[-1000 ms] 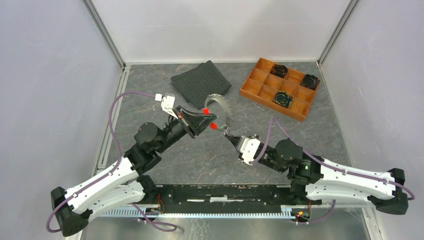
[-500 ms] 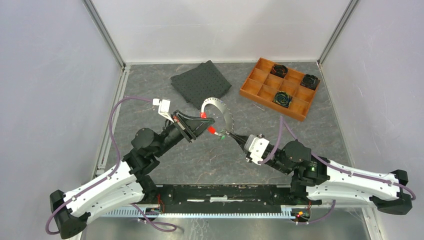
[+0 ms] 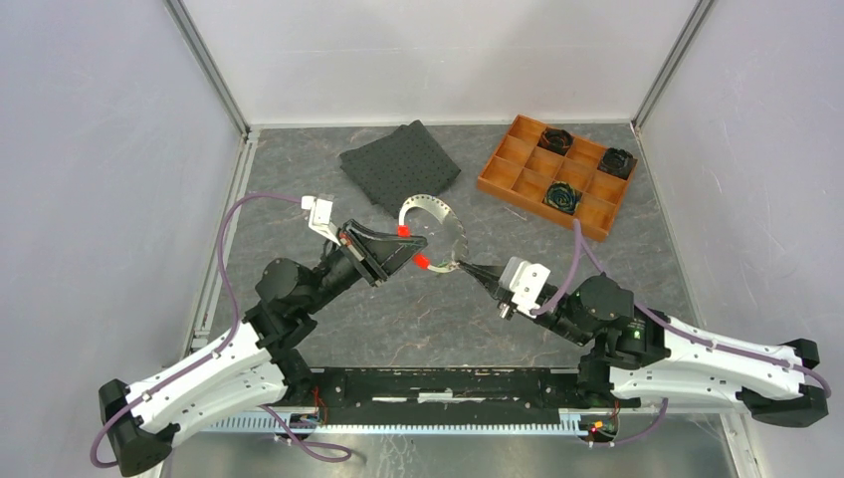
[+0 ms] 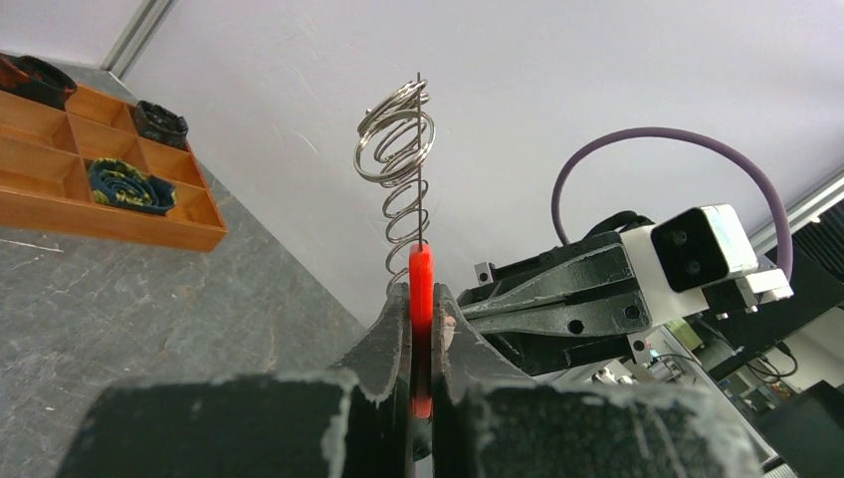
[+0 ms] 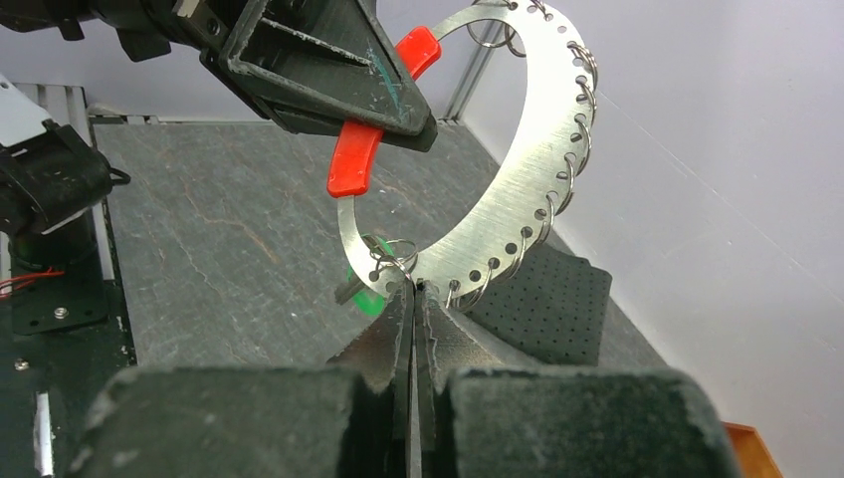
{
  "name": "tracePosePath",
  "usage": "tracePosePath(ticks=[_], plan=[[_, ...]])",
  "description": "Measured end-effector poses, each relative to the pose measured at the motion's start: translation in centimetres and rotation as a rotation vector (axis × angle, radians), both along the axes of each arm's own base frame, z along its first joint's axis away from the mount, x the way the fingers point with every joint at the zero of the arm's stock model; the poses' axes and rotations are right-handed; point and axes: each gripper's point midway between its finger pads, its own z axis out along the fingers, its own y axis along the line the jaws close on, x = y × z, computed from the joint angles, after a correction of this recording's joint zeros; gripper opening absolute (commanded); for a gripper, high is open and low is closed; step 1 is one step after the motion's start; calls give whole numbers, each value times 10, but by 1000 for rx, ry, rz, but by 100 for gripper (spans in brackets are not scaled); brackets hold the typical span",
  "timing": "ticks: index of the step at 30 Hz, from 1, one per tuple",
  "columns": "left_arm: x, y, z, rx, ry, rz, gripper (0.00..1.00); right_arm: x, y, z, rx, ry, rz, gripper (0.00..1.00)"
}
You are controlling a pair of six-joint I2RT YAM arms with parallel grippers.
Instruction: Remove the keys from the keyring
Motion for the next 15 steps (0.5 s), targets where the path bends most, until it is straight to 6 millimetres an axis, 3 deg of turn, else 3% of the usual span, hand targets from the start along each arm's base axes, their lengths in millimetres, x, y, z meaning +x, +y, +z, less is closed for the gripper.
tracePosePath(ticks=[10, 15], plan=[[-7, 3, 4, -25, -6, -20, 2, -18, 3, 7, 23, -2, 102, 2], [-14, 6, 7, -38, -24, -41, 2, -32, 6, 8, 13, -30, 189, 17]])
